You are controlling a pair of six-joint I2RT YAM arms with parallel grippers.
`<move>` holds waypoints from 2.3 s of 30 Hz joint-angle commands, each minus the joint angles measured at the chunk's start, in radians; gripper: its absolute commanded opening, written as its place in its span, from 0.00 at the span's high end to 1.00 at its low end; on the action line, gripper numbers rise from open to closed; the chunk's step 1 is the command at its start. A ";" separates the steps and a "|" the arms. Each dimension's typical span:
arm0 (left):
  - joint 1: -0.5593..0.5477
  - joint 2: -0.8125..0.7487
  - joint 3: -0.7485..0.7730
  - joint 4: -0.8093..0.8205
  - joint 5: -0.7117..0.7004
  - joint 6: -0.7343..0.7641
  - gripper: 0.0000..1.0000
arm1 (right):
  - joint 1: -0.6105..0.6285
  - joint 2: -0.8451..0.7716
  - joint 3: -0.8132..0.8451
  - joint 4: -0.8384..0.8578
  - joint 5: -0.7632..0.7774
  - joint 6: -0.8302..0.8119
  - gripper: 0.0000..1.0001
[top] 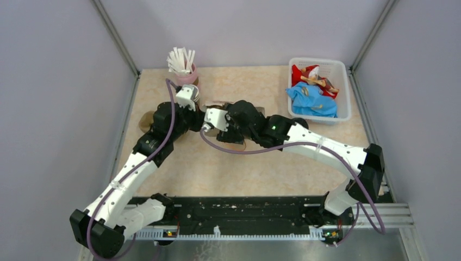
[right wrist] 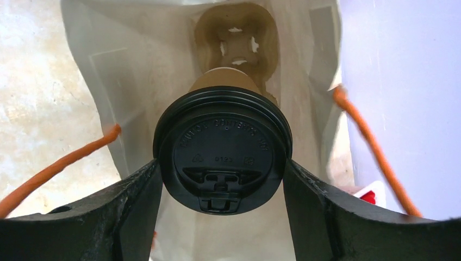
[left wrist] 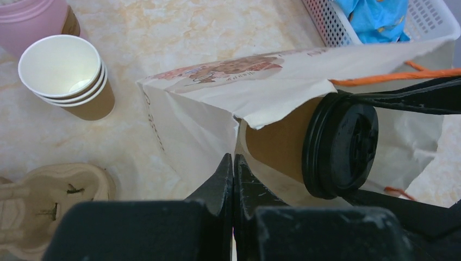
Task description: Pack the takeout coffee
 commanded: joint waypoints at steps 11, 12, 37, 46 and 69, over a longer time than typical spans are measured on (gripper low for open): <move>-0.010 -0.095 -0.127 0.087 0.012 -0.010 1.00 | -0.016 0.010 -0.103 0.142 -0.144 -0.163 0.41; -0.010 -0.100 -0.131 0.086 0.008 -0.013 1.00 | -0.016 0.017 -0.103 0.137 -0.157 -0.176 0.41; -0.011 -0.140 -0.221 0.072 -0.041 -0.074 1.00 | -0.110 0.135 0.043 -0.063 -0.098 -0.370 0.39; -0.010 -0.122 -0.214 0.052 0.006 -0.115 1.00 | -0.122 0.177 -0.034 0.097 0.061 -0.488 0.39; -0.014 -0.119 -0.196 0.031 0.016 -0.136 1.00 | -0.204 0.191 -0.083 0.226 -0.004 -0.552 0.39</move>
